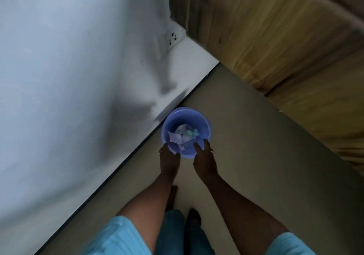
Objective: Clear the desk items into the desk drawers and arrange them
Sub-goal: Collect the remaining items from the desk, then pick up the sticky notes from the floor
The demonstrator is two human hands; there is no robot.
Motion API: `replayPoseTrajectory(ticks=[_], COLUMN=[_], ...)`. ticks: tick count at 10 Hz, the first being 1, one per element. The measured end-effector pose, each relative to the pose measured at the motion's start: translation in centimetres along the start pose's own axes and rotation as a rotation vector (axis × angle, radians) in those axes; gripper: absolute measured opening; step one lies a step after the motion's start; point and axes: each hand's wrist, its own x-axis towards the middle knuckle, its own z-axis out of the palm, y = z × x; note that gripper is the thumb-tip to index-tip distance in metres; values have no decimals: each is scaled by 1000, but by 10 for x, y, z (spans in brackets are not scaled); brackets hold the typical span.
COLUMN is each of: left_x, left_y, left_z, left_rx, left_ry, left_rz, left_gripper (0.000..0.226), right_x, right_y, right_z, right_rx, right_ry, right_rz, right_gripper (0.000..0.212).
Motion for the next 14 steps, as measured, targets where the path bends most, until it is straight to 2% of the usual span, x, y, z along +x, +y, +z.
replayPoseTrajectory(ticks=[1,2,4,5,6,7,9,10,11,13,14], left_x=[-44,-72,-116,-139,-164,-195,-279,-324,-365,-437,-468], left_y=[54,75,113,113,107,90,30,-16,-60,-148,-194], left_z=[-31,-48,-71,-71,-67,-64,-70,-80,-90,-112,-124], left_rx=[79,89,-26,-70,-112,-187,-404,-476,-556,-771,-840], left_ry=[-14,-74,-51,49,125,235,473,599,717,937,974], left_rz=[-118,-257,-260,-267,-323,-413,-777,-942,-1083,-1256,-1315], left_gripper=[31,51,50,48,49,49,49,47,46,47,46], right_x=[-32,-61,-100,-110,-121,-135,-185,-221,-257,-321,-347], right_y=[-12,-30,-66,-68,-65,-63,-35,-39,-39,-41,-46], right_z=[-10,-28,-67,-68,-62,-51,12,53,101,195,248], right_rx=[-74,-175,-360,-478,-505,-523,-835,-967,-1005,-1102,-1159], right_ry=[11,53,55,54,58,-31,-351,-436,-571,-737,-773], right_rz=[-40,-33,-188,-287,-474,-548,-682,-810,-905,-1081,-1136], right_gripper=[51,48,44,45,43,34,46,47,45,45,45])
